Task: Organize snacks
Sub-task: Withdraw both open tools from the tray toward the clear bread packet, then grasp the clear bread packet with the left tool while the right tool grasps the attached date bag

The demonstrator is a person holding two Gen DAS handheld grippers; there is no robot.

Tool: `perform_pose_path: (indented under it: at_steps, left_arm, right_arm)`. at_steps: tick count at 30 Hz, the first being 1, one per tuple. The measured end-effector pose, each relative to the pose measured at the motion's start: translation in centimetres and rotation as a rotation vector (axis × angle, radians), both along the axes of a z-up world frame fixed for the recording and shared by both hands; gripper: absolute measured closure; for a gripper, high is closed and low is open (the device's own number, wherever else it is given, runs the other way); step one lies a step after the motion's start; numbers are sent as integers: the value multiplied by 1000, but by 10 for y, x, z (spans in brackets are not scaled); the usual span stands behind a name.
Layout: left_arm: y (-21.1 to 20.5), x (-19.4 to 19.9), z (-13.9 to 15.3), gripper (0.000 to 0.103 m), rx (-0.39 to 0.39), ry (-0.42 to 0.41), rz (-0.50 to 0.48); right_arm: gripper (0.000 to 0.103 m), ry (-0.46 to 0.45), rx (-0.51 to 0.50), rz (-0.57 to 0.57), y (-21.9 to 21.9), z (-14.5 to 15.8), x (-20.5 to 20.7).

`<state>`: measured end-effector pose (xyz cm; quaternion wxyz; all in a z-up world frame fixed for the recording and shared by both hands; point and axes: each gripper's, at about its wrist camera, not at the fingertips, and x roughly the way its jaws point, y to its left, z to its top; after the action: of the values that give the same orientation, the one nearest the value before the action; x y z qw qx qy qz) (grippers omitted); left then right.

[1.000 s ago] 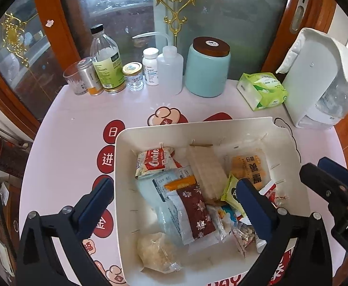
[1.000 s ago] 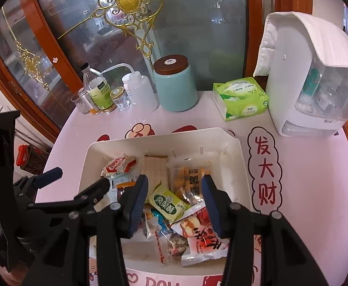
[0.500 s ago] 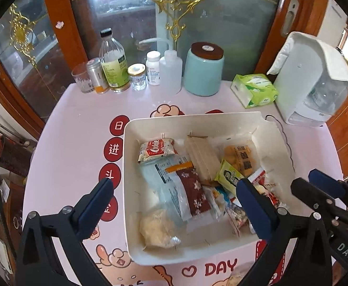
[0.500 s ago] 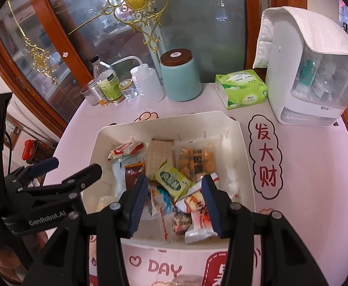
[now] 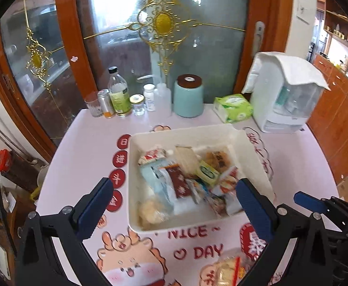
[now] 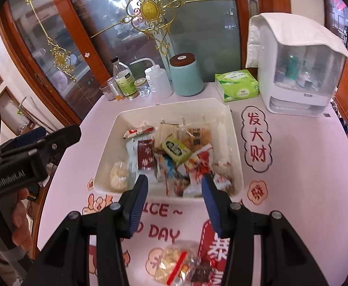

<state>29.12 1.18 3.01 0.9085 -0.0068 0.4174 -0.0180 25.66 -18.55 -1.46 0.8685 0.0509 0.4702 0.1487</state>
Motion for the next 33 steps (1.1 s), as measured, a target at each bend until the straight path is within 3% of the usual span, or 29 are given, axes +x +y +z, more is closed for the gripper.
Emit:
perform_pose_path:
  at_steps: [7, 13, 22, 33]
  left_arm:
    - [-31, -46, -6, 1, 14, -36, -72]
    - [-62, -85, -30, 1, 21, -21, -154]
    - [-91, -106, -99, 1, 4, 110, -190]
    - [-109, -115, -206, 1, 9, 325, -201]
  right_arm:
    - [55, -15, 2, -26, -27, -4, -42]
    - [55, -25, -8, -59, -45, -15, -74]
    - [51, 29, -23, -135, -67, -62, -103]
    - [51, 144, -26, -231, -92, -133, -125]
